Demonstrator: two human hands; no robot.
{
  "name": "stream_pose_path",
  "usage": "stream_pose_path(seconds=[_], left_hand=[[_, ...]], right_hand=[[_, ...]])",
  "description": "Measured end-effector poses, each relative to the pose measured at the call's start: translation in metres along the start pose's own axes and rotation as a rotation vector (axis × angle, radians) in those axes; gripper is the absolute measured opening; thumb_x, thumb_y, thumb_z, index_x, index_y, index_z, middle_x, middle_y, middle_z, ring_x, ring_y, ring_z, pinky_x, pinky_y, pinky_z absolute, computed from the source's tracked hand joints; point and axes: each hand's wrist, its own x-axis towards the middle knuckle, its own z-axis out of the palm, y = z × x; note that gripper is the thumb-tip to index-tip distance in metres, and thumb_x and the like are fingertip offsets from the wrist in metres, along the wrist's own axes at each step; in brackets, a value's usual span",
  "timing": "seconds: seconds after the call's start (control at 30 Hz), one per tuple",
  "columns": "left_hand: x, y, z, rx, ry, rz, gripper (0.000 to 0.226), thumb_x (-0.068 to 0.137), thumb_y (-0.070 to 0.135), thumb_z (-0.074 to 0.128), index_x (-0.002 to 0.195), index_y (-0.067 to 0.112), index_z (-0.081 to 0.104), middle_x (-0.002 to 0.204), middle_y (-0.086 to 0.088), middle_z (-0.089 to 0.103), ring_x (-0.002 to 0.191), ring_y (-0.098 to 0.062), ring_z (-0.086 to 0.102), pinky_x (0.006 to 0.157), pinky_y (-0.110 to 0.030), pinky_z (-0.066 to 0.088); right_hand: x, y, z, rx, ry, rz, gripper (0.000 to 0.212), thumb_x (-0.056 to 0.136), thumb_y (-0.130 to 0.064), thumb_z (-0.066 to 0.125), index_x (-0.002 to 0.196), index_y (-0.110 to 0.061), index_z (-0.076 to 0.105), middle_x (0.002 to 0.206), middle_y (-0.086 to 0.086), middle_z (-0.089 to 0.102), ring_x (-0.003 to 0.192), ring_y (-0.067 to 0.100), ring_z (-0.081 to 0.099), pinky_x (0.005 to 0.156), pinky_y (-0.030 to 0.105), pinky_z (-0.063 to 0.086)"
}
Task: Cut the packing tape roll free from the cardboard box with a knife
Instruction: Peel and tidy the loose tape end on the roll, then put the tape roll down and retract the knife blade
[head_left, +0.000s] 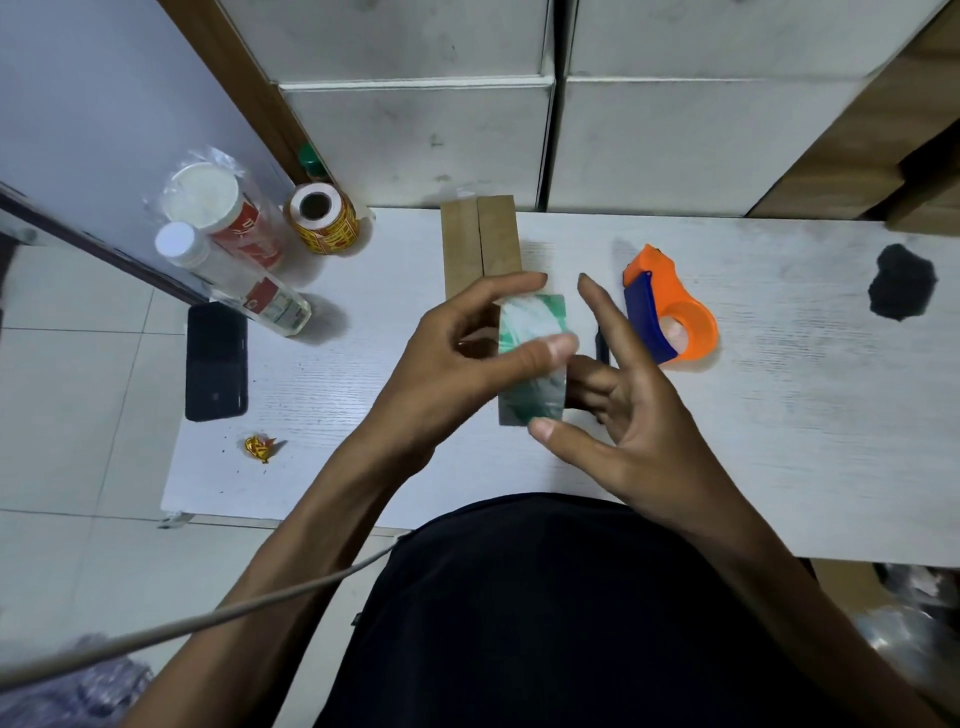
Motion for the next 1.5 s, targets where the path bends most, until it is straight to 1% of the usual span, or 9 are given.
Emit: stream_pose_path(seconds=[0.17, 0.27, 0.6, 0.73, 0.93, 1.07, 1.23, 1.4, 1.5], left_hand=[[0.008, -0.011, 0.014, -0.143, 0.13, -0.036, 0.03, 0.08, 0.026, 0.076, 0.11, 0.02, 0.076, 0.108, -0.023, 0.071, 0.095, -0.019, 0.069, 0.089, -0.035, 0.056], [0.016, -0.015, 0.022, -0.199, 0.184, -0.074, 0.016, 0.091, 0.018, 0.069, 0.103, 0.013, 0.078, 0.099, -0.005, 0.075, 0.096, -0.014, 0.068, 0.091, -0.035, 0.053], [0.036, -0.031, 0.027, -0.366, 0.025, -0.195, 0.026, 0.107, 0.015, 0.042, 0.118, 0.022, 0.065, 0.103, 0.004, 0.071, 0.088, -0.013, 0.067, 0.077, -0.03, 0.054], [0.044, -0.036, 0.023, -0.502, 0.044, -0.228, 0.023, 0.108, 0.019, 0.044, 0.123, 0.019, 0.061, 0.11, -0.001, 0.068, 0.085, -0.012, 0.068, 0.076, -0.029, 0.055], [0.057, -0.04, 0.025, -0.535, -0.042, -0.239, 0.027, 0.109, 0.021, 0.041, 0.126, 0.013, 0.06, 0.118, -0.007, 0.066, 0.103, -0.023, 0.061, 0.085, -0.032, 0.054], [0.067, -0.04, 0.034, -0.437, -0.061, -0.238, 0.026, 0.109, 0.024, 0.042, 0.13, 0.019, 0.057, 0.117, -0.008, 0.068, 0.1, -0.021, 0.064, 0.089, -0.035, 0.054], [0.083, -0.049, 0.059, -0.279, -0.102, -0.248, 0.025, 0.108, 0.025, 0.043, 0.126, 0.019, 0.06, 0.112, 0.0, 0.066, 0.093, -0.018, 0.063, 0.085, -0.03, 0.053], [0.096, -0.075, 0.08, -0.119, -0.084, -0.337, 0.019, 0.106, 0.018, 0.048, 0.11, 0.016, 0.067, 0.096, 0.001, 0.068, 0.084, -0.018, 0.062, 0.075, -0.027, 0.051], [0.101, -0.094, 0.087, -0.018, -0.088, -0.375, 0.015, 0.103, 0.014, 0.053, 0.109, 0.013, 0.067, 0.095, -0.002, 0.068, 0.079, -0.018, 0.061, 0.071, -0.026, 0.05]], right_hand=[[0.007, 0.004, 0.005, 0.05, 0.111, 0.042, 0.079, 0.082, -0.006, 0.076, 0.146, -0.028, 0.035, 0.103, -0.003, 0.077, 0.1, 0.011, 0.074, 0.091, 0.026, 0.055], [0.01, 0.009, 0.004, 0.036, 0.147, 0.06, 0.071, 0.08, -0.007, 0.078, 0.138, -0.026, 0.04, 0.107, 0.0, 0.076, 0.097, 0.01, 0.074, 0.086, 0.029, 0.058], [0.023, 0.034, -0.02, -0.409, 0.184, -0.07, 0.094, 0.071, -0.02, 0.088, 0.149, -0.03, 0.036, 0.099, -0.013, 0.067, 0.092, 0.006, 0.067, 0.084, 0.013, 0.052], [0.032, 0.043, -0.036, -0.587, 0.321, -0.153, 0.099, 0.062, -0.035, 0.091, 0.146, -0.02, 0.041, 0.134, 0.002, 0.049, 0.123, 0.007, 0.048, 0.098, 0.004, 0.036], [0.045, 0.044, -0.05, -0.468, 0.163, -0.06, 0.104, 0.058, -0.038, 0.093, 0.147, -0.025, 0.04, 0.144, -0.009, 0.049, 0.133, 0.001, 0.046, 0.109, 0.031, 0.044], [0.051, 0.048, -0.065, -0.582, 0.238, -0.039, 0.11, 0.057, -0.033, 0.092, 0.15, -0.023, 0.034, 0.145, -0.007, 0.043, 0.119, -0.016, 0.039, 0.096, -0.005, 0.027], [0.049, 0.062, -0.116, -0.697, 0.414, -0.018, 0.103, 0.057, -0.025, 0.09, 0.145, -0.025, 0.037, 0.139, -0.01, 0.043, 0.112, -0.029, 0.03, 0.085, -0.011, 0.025], [0.062, 0.08, -0.184, -0.77, 0.543, 0.089, 0.104, 0.055, -0.027, 0.089, 0.144, -0.022, 0.036, 0.145, 0.004, 0.04, 0.12, -0.005, 0.032, 0.098, 0.026, 0.042], [0.069, 0.101, -0.221, -0.769, 0.554, 0.158, 0.107, 0.055, -0.025, 0.091, 0.145, -0.019, 0.033, 0.146, 0.009, 0.038, 0.125, 0.007, 0.033, 0.097, 0.027, 0.039]])
